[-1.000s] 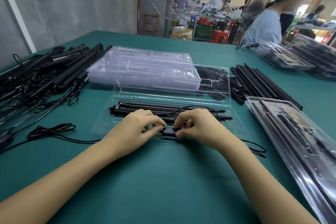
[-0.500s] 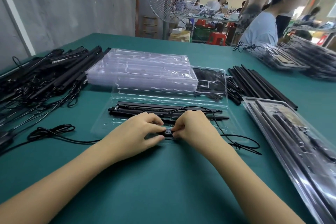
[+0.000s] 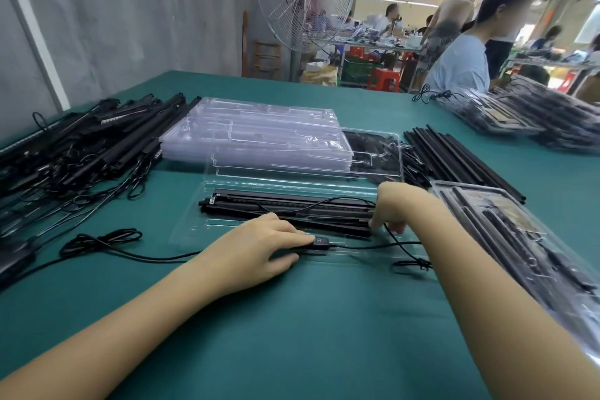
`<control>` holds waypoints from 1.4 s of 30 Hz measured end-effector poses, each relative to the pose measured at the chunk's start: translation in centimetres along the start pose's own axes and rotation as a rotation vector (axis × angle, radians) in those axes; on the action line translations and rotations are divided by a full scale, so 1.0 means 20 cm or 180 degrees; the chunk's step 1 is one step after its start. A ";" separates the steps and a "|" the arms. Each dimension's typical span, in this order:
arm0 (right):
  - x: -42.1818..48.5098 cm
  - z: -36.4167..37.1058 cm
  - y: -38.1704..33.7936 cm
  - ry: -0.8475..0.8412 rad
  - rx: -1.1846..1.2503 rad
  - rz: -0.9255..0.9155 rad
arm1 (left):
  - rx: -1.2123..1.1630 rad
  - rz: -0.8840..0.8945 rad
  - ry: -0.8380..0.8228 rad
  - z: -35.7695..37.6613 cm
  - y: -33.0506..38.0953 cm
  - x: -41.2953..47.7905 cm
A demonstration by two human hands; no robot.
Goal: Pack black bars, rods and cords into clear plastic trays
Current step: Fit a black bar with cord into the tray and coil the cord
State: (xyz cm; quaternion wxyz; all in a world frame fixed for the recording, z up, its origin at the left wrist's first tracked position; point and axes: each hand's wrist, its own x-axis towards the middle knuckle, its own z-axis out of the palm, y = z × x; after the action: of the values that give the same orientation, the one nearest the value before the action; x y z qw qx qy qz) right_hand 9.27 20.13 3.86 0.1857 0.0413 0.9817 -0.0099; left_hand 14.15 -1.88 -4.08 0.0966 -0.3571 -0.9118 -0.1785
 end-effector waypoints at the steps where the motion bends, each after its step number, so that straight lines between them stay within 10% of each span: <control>1: 0.03 0.02 0.01 -0.0032 -0.0048 -0.0010 | -0.0020 -0.0014 -0.0033 0.00 0.00 0.00; 33: 0.10 0.06 0.35 0.0246 -0.0316 -0.0965 | -0.0113 -0.0626 0.0512 -0.07 -0.12 0.05; 42: 0.09 0.06 0.38 0.0140 -0.0015 -0.1047 | 0.0472 -0.1398 -0.1130 -0.06 -0.23 0.02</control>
State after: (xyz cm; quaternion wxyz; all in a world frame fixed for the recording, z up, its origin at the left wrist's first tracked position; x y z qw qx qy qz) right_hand 8.65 27.76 2.08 0.1601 -0.1202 0.9791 -0.0370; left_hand 10.76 -5.26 -4.08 -0.0796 -0.1688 -0.9804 -0.0627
